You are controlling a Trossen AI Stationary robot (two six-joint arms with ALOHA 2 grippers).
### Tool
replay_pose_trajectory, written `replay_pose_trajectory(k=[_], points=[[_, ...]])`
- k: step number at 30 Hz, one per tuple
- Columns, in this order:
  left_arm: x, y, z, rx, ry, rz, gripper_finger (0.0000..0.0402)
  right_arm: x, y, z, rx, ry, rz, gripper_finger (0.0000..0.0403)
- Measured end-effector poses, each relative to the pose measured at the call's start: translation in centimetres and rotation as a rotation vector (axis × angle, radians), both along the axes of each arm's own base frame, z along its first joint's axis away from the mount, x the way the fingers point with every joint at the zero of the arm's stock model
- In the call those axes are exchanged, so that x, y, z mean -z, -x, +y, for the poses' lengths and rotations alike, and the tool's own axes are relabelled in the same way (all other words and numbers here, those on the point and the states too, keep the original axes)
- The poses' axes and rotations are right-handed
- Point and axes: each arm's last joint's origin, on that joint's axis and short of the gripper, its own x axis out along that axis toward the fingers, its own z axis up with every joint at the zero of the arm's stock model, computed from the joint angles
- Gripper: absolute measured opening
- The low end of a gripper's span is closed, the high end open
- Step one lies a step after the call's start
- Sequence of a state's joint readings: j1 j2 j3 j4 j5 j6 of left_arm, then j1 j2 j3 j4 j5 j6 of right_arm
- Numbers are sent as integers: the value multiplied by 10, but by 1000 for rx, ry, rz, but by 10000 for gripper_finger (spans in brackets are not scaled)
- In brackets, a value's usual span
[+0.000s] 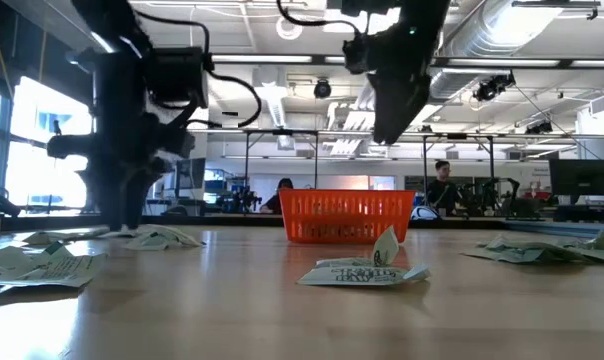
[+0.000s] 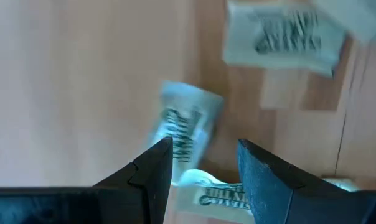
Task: Pick and place Stevia / Truvia into bins
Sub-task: Put the light green stevia packet into the orange basket
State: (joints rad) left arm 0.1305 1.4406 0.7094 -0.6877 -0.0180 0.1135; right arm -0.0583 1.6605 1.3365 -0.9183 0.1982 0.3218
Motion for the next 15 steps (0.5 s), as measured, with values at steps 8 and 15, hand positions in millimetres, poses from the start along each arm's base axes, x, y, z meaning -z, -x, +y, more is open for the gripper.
replay_pose_trajectory(k=[8,15], points=[[15,6,0,65,-53,-30,211,-18,16,9,25,146,2,357],[14,0,2,92,-104,-85,159,-15,20,8,24,188,46,356]])
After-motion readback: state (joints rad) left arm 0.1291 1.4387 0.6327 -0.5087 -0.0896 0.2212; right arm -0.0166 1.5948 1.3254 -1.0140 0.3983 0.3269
